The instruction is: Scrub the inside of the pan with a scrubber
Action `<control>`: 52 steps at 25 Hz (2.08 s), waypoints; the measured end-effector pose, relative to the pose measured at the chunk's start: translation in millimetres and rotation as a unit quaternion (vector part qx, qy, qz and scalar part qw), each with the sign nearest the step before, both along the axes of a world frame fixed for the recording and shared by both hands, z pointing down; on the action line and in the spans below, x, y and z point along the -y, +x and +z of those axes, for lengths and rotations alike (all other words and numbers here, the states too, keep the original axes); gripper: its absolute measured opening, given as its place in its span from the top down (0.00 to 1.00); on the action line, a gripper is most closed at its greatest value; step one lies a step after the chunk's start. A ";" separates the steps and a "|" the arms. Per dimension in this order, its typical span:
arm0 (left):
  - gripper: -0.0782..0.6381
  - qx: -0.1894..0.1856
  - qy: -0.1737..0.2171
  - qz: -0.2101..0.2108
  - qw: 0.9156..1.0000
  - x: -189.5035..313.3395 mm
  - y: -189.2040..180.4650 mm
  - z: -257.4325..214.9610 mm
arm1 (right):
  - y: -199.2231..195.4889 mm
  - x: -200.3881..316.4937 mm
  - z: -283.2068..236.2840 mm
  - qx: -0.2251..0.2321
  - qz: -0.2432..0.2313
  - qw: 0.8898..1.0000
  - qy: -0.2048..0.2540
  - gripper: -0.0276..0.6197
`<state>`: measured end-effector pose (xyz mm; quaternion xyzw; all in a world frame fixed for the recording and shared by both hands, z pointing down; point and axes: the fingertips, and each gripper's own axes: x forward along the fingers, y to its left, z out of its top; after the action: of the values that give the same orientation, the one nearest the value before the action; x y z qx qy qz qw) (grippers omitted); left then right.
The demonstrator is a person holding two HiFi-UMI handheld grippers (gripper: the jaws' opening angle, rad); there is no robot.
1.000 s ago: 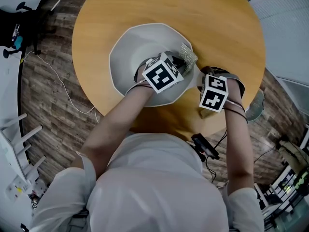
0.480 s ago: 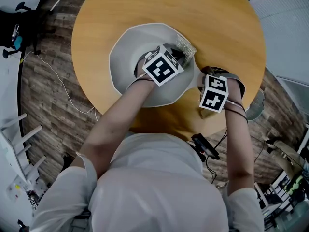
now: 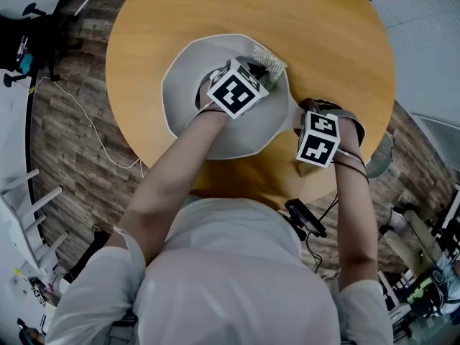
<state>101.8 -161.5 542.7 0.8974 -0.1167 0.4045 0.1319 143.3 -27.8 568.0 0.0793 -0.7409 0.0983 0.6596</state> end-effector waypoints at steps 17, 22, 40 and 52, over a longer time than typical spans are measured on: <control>0.87 0.033 0.026 -0.042 0.998 47.5 -36.1 6.4 | -1.4 0.5 -4.7 0.002 0.007 1.000 -0.005 0.66; 0.87 0.033 0.023 -0.056 0.998 51.8 -42.9 10.3 | -2.1 0.6 -2.5 0.004 0.009 1.000 -0.005 0.66; 0.87 0.049 0.013 -0.104 0.993 68.0 -92.2 11.5 | -3.4 3.1 -2.2 0.010 0.018 1.000 -0.001 0.66; 0.87 0.069 0.008 -0.127 0.989 68.5 -113.2 13.4 | -3.0 4.0 -0.4 0.005 0.020 1.000 -0.002 0.66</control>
<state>-11.4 -230.0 556.1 0.8461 -0.2421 0.4448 0.1664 140.3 -31.8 567.6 0.0922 -0.7421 0.1128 0.6543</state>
